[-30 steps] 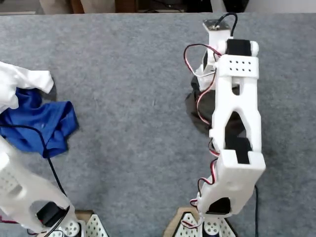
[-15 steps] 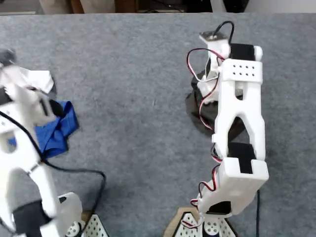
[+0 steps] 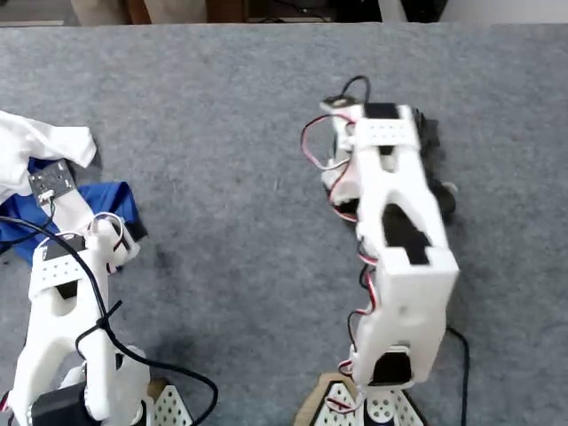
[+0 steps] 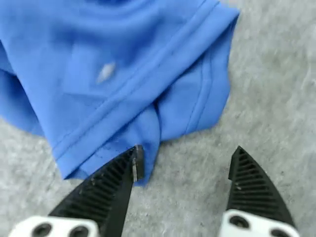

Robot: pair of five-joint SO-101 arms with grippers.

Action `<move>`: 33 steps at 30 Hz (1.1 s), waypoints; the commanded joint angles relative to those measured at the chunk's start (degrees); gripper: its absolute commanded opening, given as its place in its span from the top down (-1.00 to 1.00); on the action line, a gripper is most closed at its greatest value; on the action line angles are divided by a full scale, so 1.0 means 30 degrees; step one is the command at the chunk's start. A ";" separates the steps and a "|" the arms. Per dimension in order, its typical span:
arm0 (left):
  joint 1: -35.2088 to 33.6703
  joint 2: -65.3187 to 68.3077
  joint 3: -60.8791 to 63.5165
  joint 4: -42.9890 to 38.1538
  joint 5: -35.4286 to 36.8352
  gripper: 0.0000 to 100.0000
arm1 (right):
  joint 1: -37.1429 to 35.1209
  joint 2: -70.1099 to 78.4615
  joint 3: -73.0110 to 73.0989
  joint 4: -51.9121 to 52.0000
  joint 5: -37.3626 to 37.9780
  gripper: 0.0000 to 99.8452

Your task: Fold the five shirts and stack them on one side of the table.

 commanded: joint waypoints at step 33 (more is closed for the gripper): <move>-0.3780 -0.0571 -0.1436 -0.0440 0.1348 0.44 | -1.0418 -0.3648 -1.1912 0.4952 -0.1114 0.99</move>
